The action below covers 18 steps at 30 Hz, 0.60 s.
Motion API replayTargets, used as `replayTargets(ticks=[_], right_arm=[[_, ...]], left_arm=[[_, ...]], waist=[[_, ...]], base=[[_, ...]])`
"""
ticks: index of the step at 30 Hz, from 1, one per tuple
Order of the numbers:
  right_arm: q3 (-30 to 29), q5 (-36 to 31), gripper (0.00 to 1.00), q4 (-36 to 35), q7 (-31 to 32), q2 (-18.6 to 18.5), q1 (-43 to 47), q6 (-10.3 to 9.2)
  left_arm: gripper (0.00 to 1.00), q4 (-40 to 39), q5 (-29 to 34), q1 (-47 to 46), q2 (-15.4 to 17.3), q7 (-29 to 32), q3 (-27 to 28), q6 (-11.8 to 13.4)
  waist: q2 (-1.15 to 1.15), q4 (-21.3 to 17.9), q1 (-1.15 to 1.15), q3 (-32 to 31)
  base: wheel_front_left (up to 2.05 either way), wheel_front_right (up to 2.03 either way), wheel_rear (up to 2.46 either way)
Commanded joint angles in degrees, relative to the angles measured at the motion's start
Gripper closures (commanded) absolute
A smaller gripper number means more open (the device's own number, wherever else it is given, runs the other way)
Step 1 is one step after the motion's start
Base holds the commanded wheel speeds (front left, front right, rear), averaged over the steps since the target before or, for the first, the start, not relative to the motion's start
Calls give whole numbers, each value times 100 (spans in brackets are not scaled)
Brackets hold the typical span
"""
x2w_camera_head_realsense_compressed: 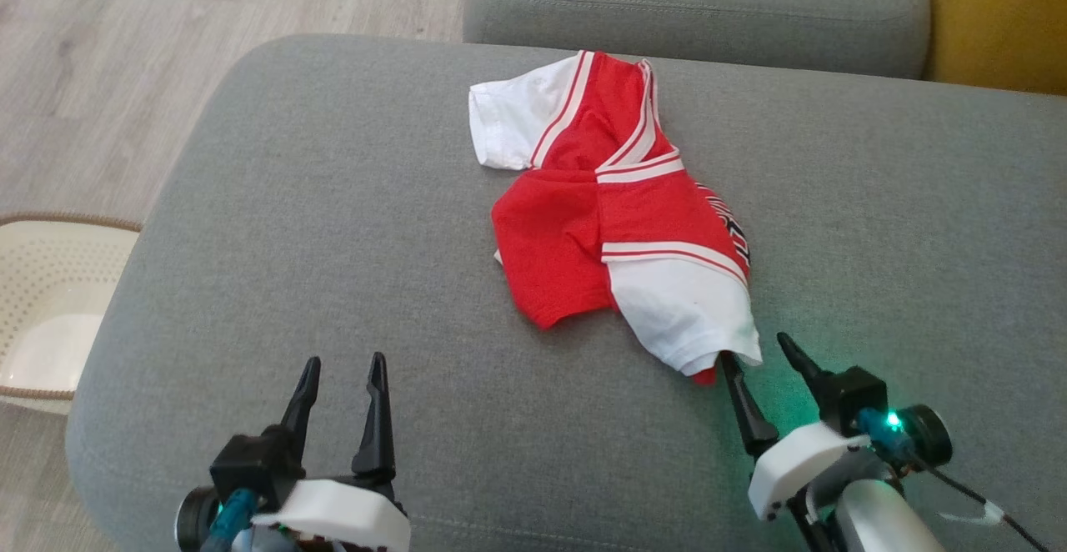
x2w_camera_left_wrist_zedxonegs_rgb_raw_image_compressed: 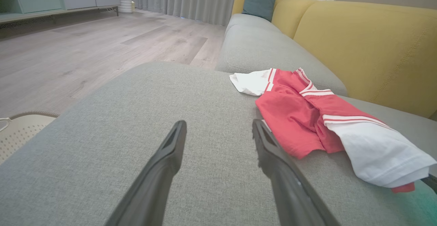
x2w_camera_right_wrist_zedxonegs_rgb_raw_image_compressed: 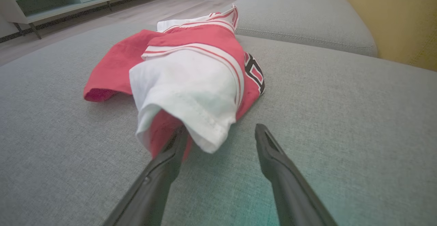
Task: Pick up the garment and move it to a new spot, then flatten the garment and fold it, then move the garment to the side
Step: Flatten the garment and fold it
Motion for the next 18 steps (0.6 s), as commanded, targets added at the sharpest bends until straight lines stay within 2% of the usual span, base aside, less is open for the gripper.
replayTargets(ticks=[1, 5, 7, 9, 11, 18], right_arm=[[41, -73, 0, -79, -124, -19, -327, -5], [-76, -153, 0, -104, -172, -19, -418, -5], [-110, -208, 38, -168, -188, -19, -455, -5], [-119, -246, 66, -237, -196, -19, -484, -5], [-111, -270, 100, -296, -200, -19, -527, -5], [-258, -271, 100, -642, -205, -19, -681, -5]], left_arm=[[0, -169, 63, -228, -42, -71, 182, -34], [0, -166, 78, -218, -51, -71, 175, -47], [0, -173, 87, -204, -56, -71, 179, -46], [0, -185, 97, -194, -59, -71, 191, -38], [0, -199, 102, -189, -62, -71, 206, -31], [0, -205, 114, -197, -77, -71, 233, -27]], waist=[[0, 47, 0, 19], [0, 79, 0, 17], [0, 81, 0, 15], [0, 70, 0, 15], [0, 47, 0, 28], [0, -57, 0, 36]], base=[[0, 0, 0], [0, 0, 0], [0, 0, 0], [0, 0, 0], [0, 0, 0], [0, 0, 0]])
